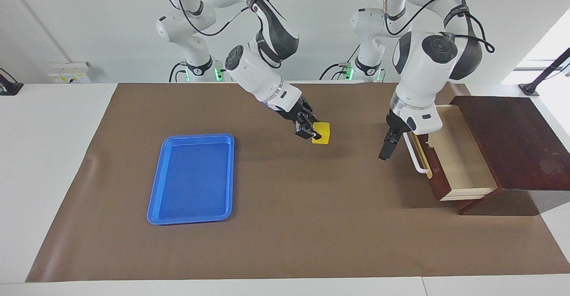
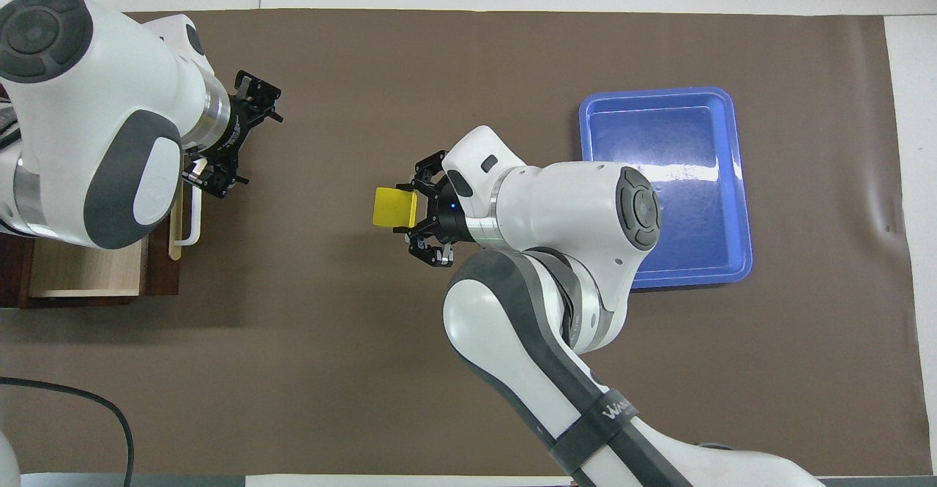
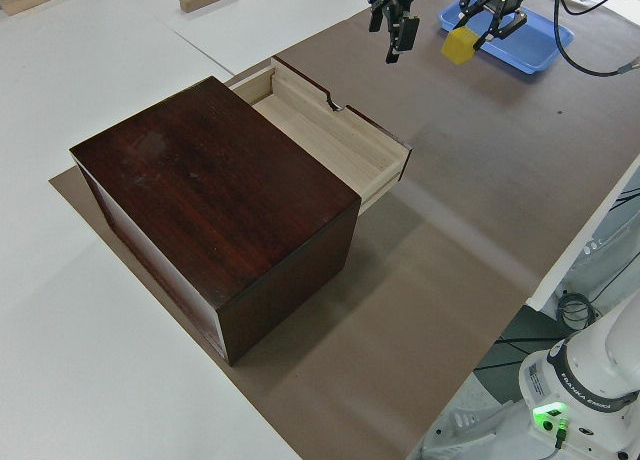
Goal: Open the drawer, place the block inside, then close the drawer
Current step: 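Carry the block toward the drawer with the right gripper while the left gripper approaches, then grasp the yellow block with the left gripper from the right gripper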
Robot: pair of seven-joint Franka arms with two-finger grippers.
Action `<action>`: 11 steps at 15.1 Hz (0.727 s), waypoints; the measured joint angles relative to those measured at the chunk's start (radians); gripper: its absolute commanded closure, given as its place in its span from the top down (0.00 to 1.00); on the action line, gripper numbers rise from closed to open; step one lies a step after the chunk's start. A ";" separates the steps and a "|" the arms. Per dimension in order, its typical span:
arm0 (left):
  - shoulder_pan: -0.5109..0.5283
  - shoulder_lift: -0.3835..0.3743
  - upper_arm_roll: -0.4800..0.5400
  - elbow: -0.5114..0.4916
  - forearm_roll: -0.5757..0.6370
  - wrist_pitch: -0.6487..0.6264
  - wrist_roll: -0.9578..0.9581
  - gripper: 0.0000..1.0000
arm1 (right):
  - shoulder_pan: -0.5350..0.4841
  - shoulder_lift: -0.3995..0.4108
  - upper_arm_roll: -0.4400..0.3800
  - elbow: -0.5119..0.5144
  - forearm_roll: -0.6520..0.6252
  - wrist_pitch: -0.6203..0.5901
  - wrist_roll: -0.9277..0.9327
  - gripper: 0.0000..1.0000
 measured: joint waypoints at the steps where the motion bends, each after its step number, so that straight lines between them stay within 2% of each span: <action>1: -0.021 0.000 -0.001 0.000 -0.001 0.002 -0.103 1.00 | 0.000 0.003 0.000 0.001 0.002 -0.015 0.002 0.00; 5: -0.139 0.003 -0.003 -0.008 -0.002 0.002 -0.386 1.00 | -0.001 0.031 0.000 0.022 0.015 -0.039 0.004 0.00; 8: -0.206 -0.008 -0.003 -0.073 -0.002 0.013 -0.444 1.00 | -0.001 0.039 0.000 0.030 0.017 -0.039 0.009 0.00; 11: -0.214 -0.033 -0.001 -0.143 -0.002 0.035 -0.447 1.00 | -0.001 0.039 0.000 0.033 0.032 -0.039 0.010 0.00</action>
